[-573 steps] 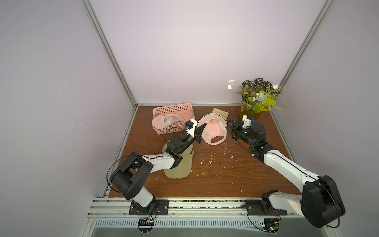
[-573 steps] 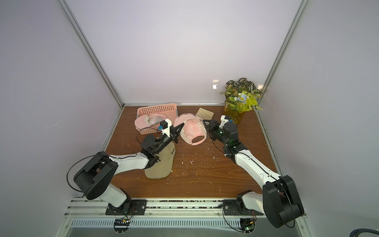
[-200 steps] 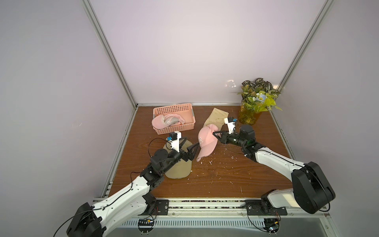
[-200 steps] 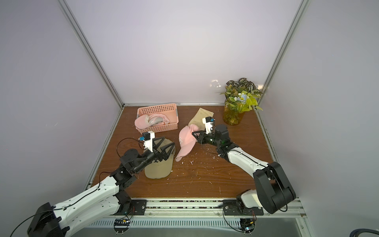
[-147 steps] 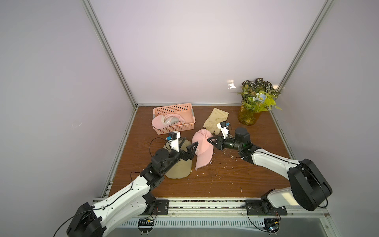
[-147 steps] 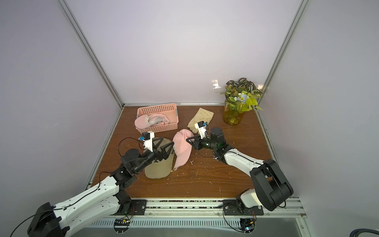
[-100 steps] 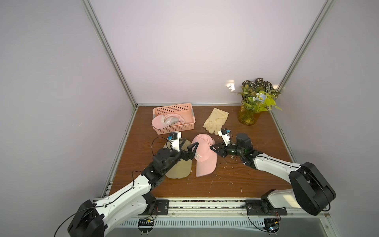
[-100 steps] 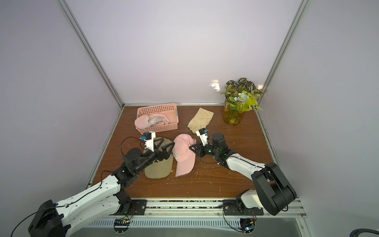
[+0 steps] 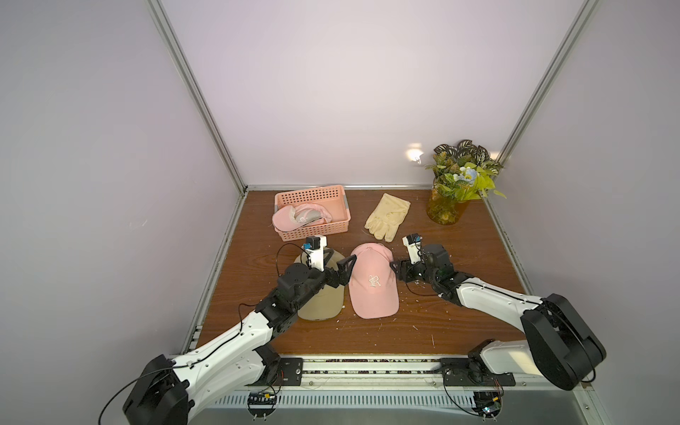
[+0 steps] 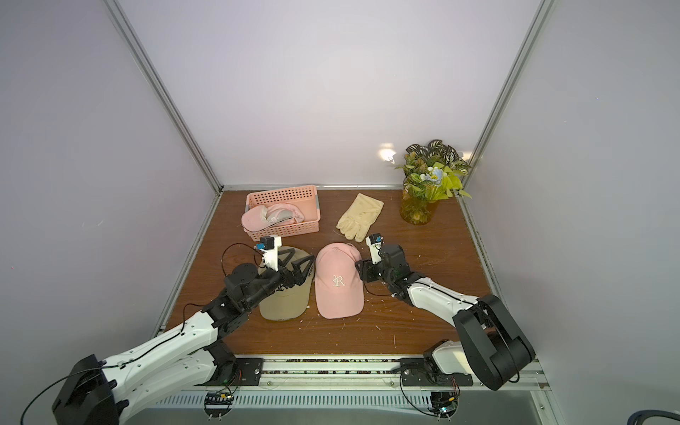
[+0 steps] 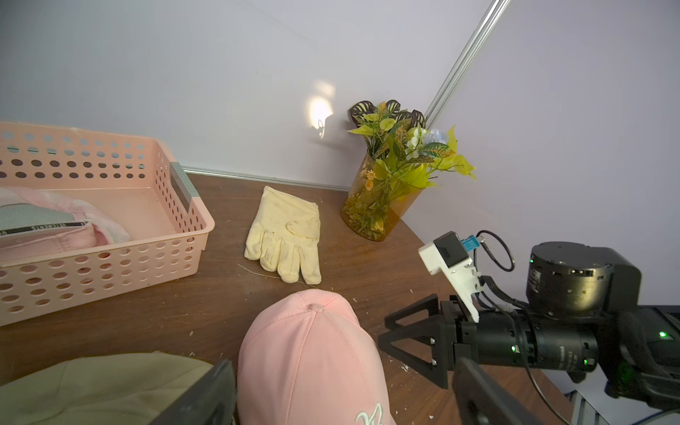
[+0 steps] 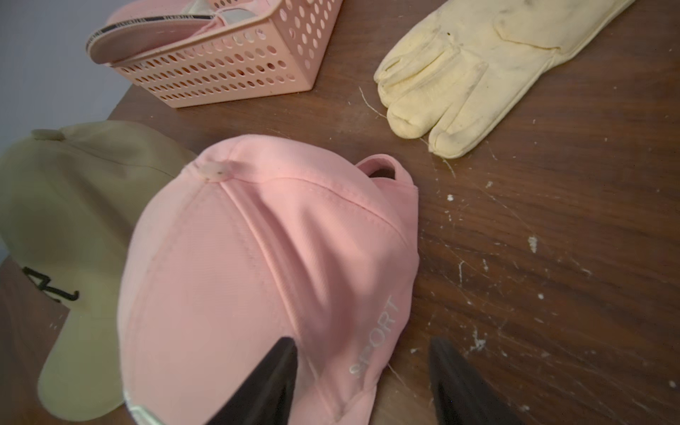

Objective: Turn the baseball cap inside out
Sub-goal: Place the baseball cap at the center of the board, then pick up the baseball cap from the basket.

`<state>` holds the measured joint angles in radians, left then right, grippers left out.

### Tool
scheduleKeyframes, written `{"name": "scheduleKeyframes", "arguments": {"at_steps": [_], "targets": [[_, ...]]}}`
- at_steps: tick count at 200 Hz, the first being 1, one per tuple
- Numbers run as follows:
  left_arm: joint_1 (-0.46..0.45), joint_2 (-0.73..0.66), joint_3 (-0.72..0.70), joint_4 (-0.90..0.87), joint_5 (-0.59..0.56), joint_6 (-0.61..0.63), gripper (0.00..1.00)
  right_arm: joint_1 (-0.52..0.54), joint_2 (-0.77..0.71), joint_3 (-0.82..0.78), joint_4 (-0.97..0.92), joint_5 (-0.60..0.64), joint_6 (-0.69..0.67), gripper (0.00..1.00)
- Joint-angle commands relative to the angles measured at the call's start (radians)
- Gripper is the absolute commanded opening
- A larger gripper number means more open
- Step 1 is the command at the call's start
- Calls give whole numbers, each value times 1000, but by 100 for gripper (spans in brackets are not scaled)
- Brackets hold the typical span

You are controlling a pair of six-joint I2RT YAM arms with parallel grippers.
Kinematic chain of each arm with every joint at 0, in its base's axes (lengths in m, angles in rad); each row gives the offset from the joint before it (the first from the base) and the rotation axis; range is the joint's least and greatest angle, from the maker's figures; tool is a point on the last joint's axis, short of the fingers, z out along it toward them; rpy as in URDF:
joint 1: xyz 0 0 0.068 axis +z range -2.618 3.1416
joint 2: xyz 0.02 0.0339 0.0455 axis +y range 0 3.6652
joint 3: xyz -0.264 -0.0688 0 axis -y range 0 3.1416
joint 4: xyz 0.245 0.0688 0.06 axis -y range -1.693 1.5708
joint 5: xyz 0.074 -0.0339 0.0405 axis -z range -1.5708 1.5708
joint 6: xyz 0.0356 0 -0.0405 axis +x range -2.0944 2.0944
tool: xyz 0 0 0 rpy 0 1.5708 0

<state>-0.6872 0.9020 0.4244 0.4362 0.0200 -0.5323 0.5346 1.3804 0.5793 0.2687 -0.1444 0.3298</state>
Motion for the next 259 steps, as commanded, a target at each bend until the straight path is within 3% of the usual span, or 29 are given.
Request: {"name": "scheduleKeyframes", "arguments": {"at_steps": [1, 21, 60, 88, 113, 183, 226, 259], "targets": [[32, 19, 61, -77, -21, -26, 93, 4, 43, 45, -6, 22, 3, 62], [87, 53, 126, -191, -31, -15, 93, 3, 63, 45, 28, -43, 10, 62], [186, 172, 323, -416, -86, 132, 93, 4, 66, 49, 73, -140, 32, 62], [274, 308, 474, -560, -78, 226, 93, 2, 15, 61, 25, -81, 22, 63], [331, 435, 585, -659, -159, 291, 91, -4, -54, 69, -49, 32, 4, 65], [379, 678, 765, -774, -259, 621, 93, -40, -149, 54, -114, 65, -7, 66], [407, 775, 826, -790, -325, 669, 88, -43, -140, 59, -127, 62, -6, 66], [438, 814, 838, -779, -287, 681, 74, -44, -140, 59, -134, 69, -8, 66]]}}
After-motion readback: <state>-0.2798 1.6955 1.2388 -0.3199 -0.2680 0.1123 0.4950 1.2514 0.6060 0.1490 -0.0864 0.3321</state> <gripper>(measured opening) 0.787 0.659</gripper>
